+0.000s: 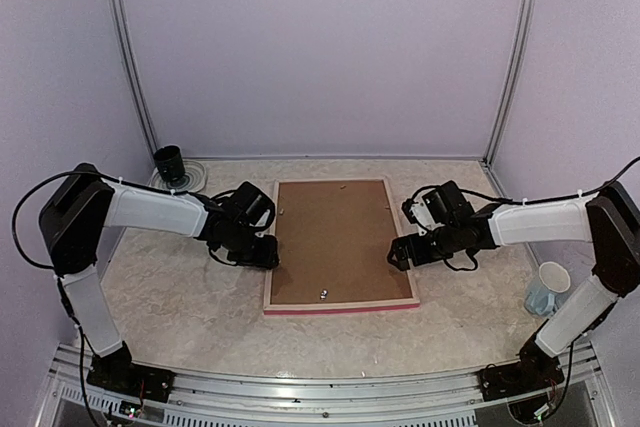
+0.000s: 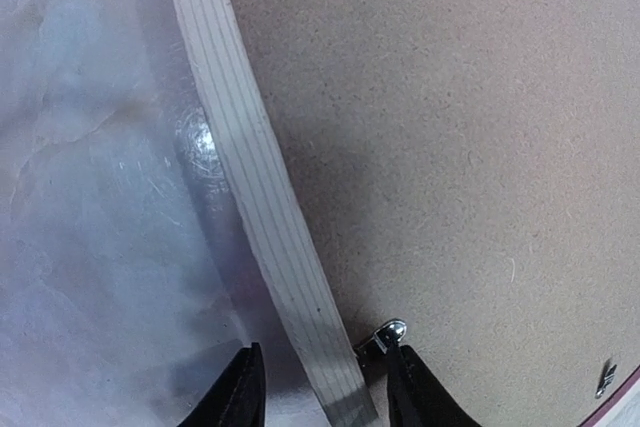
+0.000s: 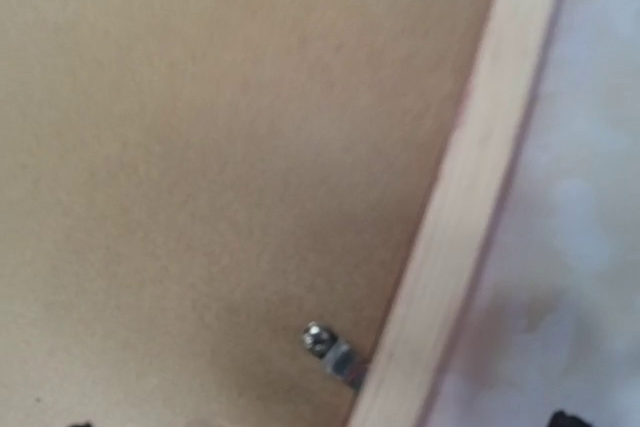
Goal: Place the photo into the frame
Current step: Press the fastener onto the backboard.
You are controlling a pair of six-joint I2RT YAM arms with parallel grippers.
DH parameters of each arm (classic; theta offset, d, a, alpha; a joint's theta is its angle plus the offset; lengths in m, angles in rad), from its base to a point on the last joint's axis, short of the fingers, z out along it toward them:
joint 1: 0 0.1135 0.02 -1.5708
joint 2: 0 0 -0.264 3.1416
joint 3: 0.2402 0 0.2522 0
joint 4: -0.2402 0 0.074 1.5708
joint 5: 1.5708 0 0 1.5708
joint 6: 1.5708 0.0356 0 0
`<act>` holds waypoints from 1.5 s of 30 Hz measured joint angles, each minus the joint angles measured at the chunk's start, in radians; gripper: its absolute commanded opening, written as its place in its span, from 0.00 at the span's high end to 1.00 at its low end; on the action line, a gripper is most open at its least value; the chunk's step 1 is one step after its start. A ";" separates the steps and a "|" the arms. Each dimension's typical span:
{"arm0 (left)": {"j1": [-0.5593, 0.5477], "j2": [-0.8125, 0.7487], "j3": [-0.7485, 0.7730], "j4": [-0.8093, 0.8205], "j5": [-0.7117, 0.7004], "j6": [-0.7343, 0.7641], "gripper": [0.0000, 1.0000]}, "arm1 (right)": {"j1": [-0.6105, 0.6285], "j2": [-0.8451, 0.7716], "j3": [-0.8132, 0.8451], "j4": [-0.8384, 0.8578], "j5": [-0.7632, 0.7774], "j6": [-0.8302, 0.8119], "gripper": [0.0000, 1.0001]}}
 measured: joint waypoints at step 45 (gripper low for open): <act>0.174 0.143 0.132 0.218 0.161 -0.043 0.63 | -0.030 0.042 0.153 -0.229 0.033 -0.032 0.19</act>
